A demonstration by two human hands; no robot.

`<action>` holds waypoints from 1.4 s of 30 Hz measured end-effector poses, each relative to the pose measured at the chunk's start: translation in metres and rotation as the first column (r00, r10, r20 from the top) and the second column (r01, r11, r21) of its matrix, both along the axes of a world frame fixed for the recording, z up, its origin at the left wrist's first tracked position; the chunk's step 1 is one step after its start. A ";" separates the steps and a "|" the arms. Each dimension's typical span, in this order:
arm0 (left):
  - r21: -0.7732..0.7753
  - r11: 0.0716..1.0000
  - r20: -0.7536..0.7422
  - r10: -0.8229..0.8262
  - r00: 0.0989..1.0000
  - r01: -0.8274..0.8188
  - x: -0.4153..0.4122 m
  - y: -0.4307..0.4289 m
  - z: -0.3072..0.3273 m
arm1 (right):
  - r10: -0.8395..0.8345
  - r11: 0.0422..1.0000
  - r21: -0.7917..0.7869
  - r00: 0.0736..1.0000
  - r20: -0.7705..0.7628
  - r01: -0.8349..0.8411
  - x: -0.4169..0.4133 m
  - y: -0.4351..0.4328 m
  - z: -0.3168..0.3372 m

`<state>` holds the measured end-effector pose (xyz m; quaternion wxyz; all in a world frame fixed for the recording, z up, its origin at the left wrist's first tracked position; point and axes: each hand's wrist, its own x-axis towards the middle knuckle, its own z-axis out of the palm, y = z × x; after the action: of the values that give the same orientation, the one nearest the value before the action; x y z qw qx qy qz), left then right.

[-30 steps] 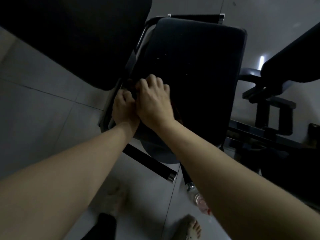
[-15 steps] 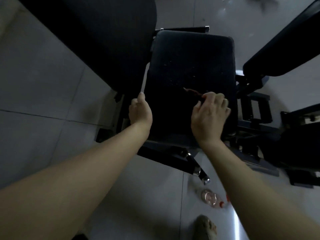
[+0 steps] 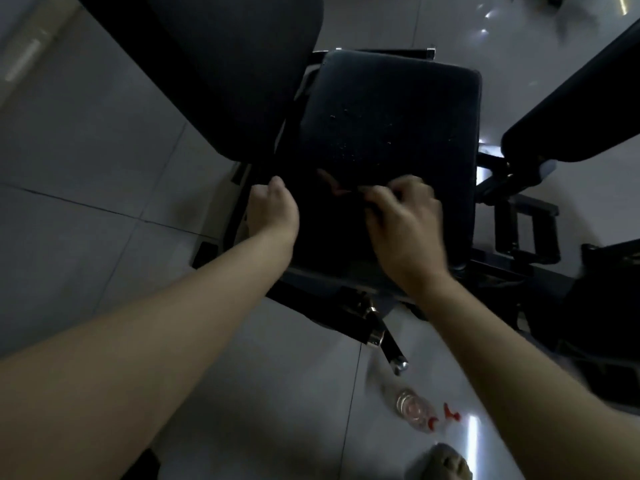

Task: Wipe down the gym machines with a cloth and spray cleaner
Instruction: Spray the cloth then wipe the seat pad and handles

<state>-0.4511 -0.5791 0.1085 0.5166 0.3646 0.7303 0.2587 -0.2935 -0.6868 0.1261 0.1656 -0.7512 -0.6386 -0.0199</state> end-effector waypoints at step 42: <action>0.355 0.422 -0.764 -0.382 0.519 0.834 0.068 -0.026 -0.009 | -0.363 0.931 -0.016 0.930 0.060 0.365 0.183 0.216 0.000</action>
<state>-0.3827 -0.6046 0.0995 0.1497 0.8403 0.4935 0.1670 -0.1110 -0.4711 0.1264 0.1309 -0.8579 -0.4930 -0.0627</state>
